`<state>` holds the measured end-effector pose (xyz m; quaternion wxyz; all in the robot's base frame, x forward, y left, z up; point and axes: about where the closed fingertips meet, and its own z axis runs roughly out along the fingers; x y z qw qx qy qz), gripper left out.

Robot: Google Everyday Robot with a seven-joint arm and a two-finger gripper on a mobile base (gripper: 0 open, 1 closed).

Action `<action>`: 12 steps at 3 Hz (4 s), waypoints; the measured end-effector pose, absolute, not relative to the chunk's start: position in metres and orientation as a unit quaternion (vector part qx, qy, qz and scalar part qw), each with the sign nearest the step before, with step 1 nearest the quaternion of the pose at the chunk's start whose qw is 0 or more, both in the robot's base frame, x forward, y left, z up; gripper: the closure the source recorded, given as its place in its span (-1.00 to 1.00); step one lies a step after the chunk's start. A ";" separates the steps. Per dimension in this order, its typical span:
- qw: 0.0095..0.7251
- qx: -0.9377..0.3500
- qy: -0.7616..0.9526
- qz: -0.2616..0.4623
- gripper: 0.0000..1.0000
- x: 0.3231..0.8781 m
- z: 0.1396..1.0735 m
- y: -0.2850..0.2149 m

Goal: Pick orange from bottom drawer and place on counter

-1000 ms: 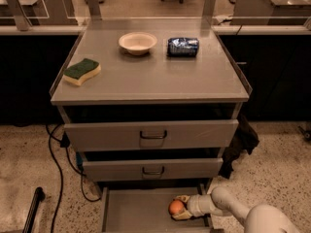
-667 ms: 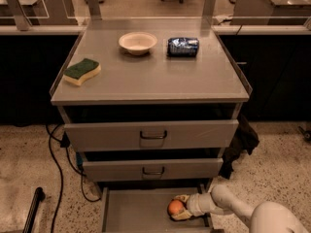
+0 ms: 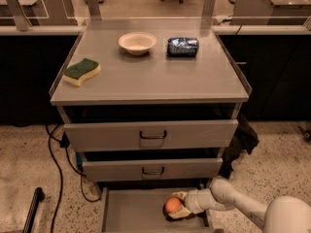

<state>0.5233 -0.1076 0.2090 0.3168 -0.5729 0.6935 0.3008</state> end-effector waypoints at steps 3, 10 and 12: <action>0.356 -0.569 0.694 0.260 1.00 0.489 0.390 -0.115; 0.447 -0.620 0.629 0.139 1.00 0.511 0.724 -0.096; 0.474 -0.628 0.610 0.098 1.00 0.523 0.829 -0.096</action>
Offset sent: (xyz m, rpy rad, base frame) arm -0.0470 -0.0297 0.2072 0.0053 -0.1076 -0.0824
